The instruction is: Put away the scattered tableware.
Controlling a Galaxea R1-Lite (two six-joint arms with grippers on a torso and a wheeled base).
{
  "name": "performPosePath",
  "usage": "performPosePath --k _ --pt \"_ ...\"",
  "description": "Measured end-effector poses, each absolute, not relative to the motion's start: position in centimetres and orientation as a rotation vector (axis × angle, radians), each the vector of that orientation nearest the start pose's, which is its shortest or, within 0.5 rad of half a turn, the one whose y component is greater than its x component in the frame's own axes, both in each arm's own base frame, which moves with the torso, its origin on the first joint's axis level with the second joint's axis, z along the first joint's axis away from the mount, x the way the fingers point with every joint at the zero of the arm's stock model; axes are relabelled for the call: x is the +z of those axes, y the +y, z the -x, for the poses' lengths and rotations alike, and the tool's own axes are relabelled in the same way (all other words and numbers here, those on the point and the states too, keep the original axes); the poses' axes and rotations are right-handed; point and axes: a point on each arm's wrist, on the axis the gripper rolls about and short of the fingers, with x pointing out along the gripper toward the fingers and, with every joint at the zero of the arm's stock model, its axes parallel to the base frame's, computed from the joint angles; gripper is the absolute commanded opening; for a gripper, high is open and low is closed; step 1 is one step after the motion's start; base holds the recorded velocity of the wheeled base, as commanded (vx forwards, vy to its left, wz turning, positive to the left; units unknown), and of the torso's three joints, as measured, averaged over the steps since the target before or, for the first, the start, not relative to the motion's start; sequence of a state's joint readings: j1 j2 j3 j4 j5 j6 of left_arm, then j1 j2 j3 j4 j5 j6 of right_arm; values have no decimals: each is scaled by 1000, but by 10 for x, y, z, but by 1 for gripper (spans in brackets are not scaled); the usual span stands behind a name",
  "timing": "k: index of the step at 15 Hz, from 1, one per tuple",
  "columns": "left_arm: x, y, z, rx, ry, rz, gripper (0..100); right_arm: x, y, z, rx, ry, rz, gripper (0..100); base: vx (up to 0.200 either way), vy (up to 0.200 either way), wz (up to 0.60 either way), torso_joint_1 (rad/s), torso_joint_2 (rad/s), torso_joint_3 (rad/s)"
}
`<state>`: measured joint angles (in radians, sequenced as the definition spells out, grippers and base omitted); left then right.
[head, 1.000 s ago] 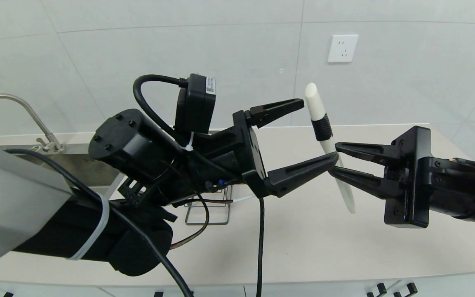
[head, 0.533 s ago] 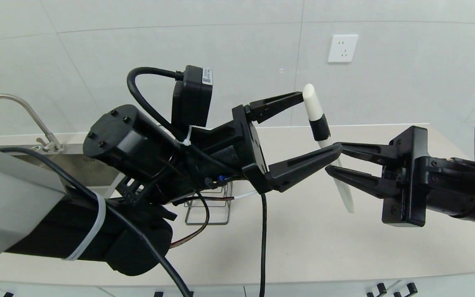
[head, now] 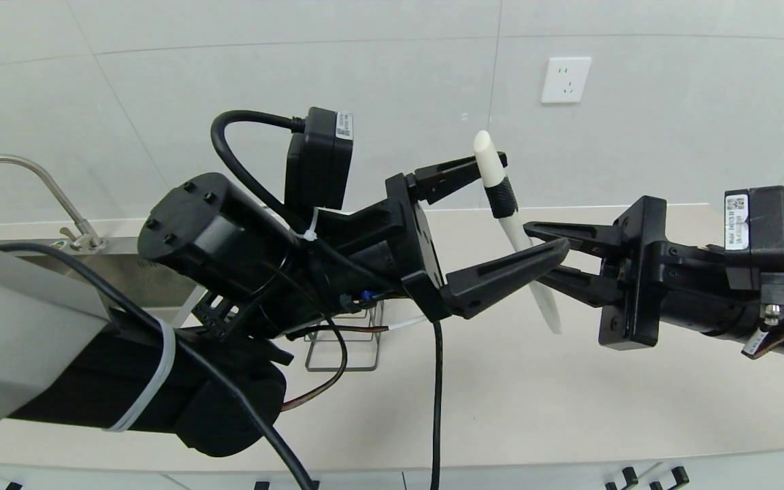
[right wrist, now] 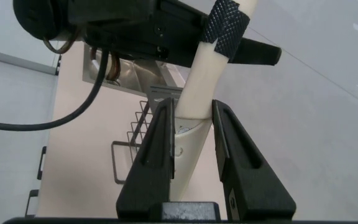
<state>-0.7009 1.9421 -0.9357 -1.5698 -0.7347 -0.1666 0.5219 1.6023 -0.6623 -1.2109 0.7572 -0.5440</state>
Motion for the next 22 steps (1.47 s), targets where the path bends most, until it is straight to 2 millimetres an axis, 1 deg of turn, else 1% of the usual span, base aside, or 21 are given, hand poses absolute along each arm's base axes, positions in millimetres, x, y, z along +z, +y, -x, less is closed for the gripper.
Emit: performPosePath --k 5,6,10,12,13,16,19,22 --pt "224 -236 -256 -1443 -495 123 100 229 148 -226 1161 -629 498 0 0 0 0 0 0 0" --pt "224 -236 -256 -1443 -494 123 0 229 148 -226 1161 -629 498 0 0 0 0 0 0 0" --pt "224 -236 -256 -1440 -495 122 0 230 148 -226 1162 -632 500 0 0 0 0 0 0 0" --pt "224 -236 -256 -1440 -500 122 0 235 149 -228 1155 -651 501 0 0 0 0 0 0 0" --pt "224 -236 -256 -1440 -499 122 0 237 150 -229 1153 -657 500 100 0 0 0 0 0 0" --pt "224 -236 -256 -1444 -493 121 0 239 150 -231 1145 -664 500 100 0 0 0 0 0 0" --pt "223 -235 -256 -1429 -496 121 0 234 149 -230 1149 -652 508 100 0 0 0 0 0 0" --pt "224 -233 -259 -1367 -496 140 0 229 138 -224 1132 -623 515 100 0 0 0 0 0 0"
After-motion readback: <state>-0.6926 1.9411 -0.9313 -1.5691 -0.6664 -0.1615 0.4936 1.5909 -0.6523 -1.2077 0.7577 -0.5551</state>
